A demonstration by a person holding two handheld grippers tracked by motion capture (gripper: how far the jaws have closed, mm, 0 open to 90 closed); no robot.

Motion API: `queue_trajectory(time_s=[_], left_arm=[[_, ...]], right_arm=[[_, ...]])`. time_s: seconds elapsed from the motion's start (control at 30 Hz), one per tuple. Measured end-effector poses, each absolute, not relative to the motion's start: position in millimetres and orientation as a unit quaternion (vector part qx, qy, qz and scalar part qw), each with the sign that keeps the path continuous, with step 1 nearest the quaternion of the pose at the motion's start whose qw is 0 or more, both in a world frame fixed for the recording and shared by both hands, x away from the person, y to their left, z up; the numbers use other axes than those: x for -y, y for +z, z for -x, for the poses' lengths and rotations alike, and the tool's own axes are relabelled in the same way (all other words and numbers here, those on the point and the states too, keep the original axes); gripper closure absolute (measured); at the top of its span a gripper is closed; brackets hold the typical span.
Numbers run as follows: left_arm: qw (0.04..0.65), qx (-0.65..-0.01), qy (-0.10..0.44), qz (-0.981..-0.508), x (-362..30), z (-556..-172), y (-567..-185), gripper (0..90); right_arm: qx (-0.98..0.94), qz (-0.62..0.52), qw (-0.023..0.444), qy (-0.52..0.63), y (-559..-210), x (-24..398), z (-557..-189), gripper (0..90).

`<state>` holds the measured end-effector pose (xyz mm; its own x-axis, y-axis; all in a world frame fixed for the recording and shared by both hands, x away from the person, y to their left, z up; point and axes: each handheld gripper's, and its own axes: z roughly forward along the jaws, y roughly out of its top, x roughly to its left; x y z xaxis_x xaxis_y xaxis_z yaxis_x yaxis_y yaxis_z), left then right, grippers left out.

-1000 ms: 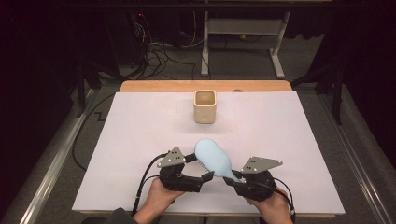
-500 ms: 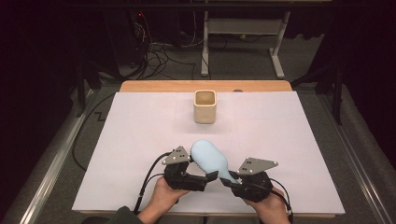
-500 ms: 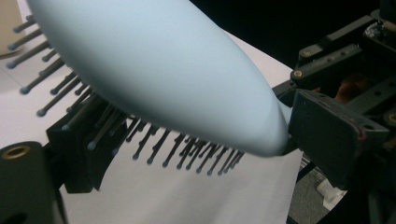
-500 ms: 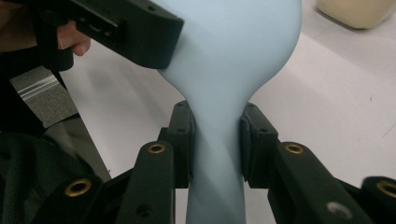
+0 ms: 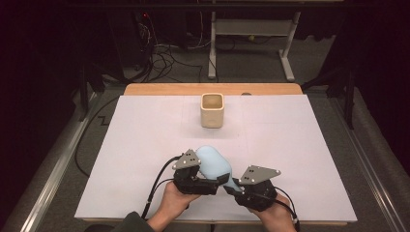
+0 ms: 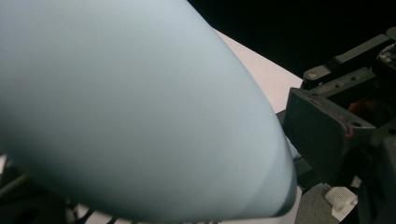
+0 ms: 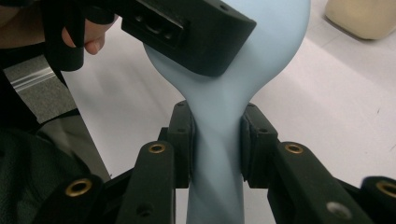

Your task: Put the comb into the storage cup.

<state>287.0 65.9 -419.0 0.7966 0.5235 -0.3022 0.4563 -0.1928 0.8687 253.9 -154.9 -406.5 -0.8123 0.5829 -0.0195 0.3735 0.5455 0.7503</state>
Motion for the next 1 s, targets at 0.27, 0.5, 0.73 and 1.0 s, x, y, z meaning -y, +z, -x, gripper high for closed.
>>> queue_trajectory(time_s=[0.27,0.5,0.73,1.0], left_arm=[[0.54,-0.321,0.015,-0.778,-67.1,-286.9,-417.4,21.9],[0.54,-0.328,-0.005,-0.775,-71.2,-288.8,-414.3,27.9],[0.545,-0.328,-0.006,-0.772,-71.6,-289.5,-410.5,32.7],[0.556,-0.309,-0.01,-0.772,-70.4,-289.2,-399.3,43.9]], right_arm=[[-0.87,-0.276,0.135,0.385,-407.7,153.8,-254.8,70.6],[-0.871,-0.278,0.137,0.381,-407.8,151.8,-256.5,70.5],[-0.871,-0.278,0.14,0.379,-408.6,151.0,-259.3,70.3],[-0.871,-0.279,0.142,0.379,-408.3,149.7,-261.7,70.3]])
